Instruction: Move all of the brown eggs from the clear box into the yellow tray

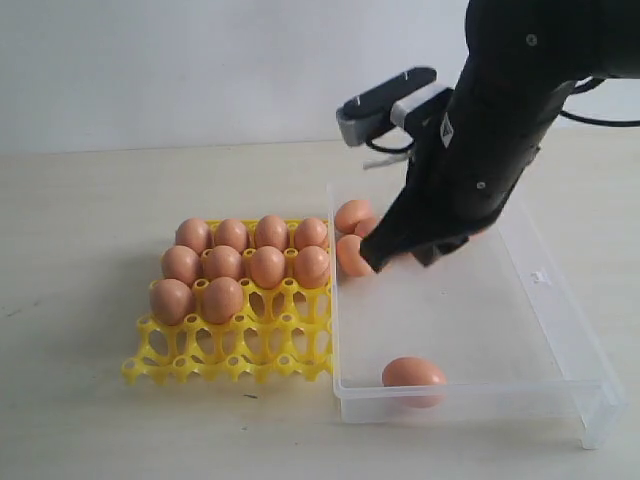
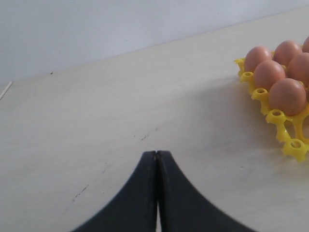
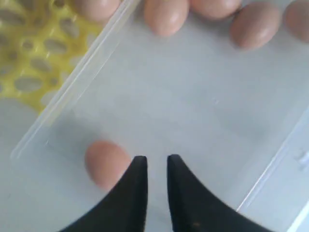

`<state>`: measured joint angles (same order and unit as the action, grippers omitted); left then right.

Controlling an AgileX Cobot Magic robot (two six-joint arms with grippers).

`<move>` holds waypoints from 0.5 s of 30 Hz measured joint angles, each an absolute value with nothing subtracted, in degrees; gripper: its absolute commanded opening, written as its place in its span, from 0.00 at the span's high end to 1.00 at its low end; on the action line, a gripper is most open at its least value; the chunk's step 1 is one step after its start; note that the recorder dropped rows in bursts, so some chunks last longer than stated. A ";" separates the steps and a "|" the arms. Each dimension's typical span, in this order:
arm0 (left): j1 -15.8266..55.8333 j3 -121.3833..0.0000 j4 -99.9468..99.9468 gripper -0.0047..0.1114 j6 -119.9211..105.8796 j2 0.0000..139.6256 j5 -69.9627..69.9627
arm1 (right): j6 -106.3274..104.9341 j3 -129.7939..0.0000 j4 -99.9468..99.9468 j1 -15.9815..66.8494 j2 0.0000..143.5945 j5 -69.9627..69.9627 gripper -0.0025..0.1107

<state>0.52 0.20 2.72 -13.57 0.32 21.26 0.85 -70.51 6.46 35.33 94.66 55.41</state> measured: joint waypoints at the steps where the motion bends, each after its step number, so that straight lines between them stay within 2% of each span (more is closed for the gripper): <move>1: 0.52 0.20 2.72 0.96 -13.57 0.32 21.26 | -2.02 -70.40 3.68 35.21 95.43 57.60 0.58; 3: 0.52 0.20 2.72 0.96 -13.57 0.32 21.26 | -6.09 -70.02 0.93 35.22 96.63 59.26 0.46; 5: 0.52 0.20 2.72 0.96 -13.57 0.32 21.26 | -8.44 -69.75 -0.97 35.22 98.38 60.08 0.40; 15: 0.52 0.20 2.72 0.96 -13.57 0.32 21.26 | -14.13 -69.67 -4.38 35.19 106.90 61.61 0.41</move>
